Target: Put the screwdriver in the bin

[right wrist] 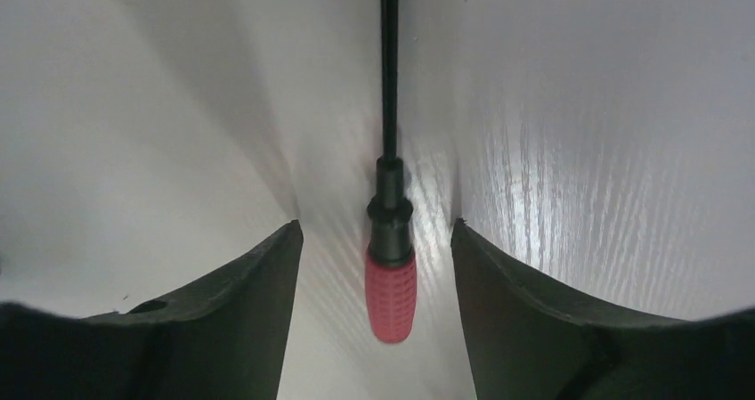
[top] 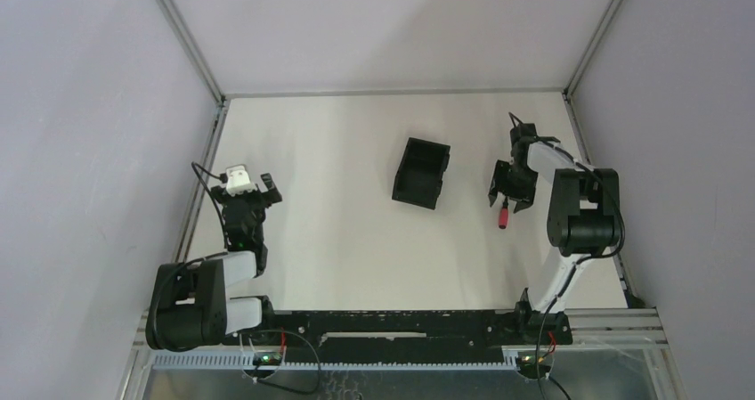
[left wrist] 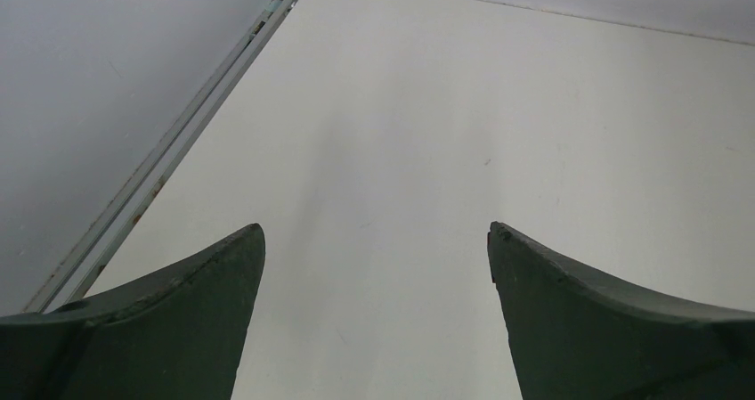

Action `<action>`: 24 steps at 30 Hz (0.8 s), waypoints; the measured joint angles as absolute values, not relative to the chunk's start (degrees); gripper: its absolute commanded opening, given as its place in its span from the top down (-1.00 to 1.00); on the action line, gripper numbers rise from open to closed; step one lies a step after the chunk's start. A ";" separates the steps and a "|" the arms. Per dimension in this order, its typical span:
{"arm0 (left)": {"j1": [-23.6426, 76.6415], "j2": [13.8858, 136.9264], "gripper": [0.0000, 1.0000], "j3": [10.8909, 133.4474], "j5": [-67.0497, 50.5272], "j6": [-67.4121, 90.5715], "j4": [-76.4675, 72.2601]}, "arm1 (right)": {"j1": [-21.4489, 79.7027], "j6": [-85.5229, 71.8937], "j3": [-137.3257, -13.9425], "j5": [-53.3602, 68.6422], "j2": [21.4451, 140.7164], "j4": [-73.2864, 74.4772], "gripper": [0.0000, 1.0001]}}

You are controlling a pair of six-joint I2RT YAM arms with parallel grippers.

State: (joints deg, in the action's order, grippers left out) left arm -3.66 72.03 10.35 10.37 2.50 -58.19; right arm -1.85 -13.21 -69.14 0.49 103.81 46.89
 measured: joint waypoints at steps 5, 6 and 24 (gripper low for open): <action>-3.66 72.03 -1.00 10.35 10.37 2.50 -58.19 | -1.96 -12.82 -68.25 -0.91 105.97 45.58 0.33; -3.66 72.03 -1.00 10.35 10.37 2.50 -58.19 | -2.09 -12.82 -68.27 -0.95 106.08 45.56 0.49; -3.66 72.03 -1.00 10.35 10.37 2.50 -58.19 | -2.24 -11.07 -86.02 -2.50 99.33 63.99 1.00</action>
